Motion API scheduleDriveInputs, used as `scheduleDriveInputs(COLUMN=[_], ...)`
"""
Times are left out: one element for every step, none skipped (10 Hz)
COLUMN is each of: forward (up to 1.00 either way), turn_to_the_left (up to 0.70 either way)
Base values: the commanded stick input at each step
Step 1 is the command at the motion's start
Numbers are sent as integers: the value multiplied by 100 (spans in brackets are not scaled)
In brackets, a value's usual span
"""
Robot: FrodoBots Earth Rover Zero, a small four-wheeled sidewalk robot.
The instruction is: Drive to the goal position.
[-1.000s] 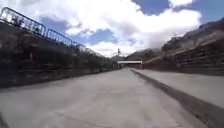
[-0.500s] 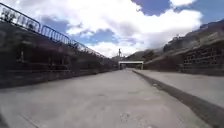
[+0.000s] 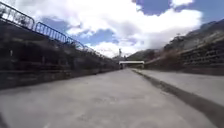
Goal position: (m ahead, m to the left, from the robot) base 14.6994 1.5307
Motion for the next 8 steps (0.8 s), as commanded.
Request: scheduleDriveInputs(forward=[70, 70, 70, 70, 70, 70, 70, 70], turn_to_the_left=[0, 0, 0, 0, 0, -3, -17, 0])
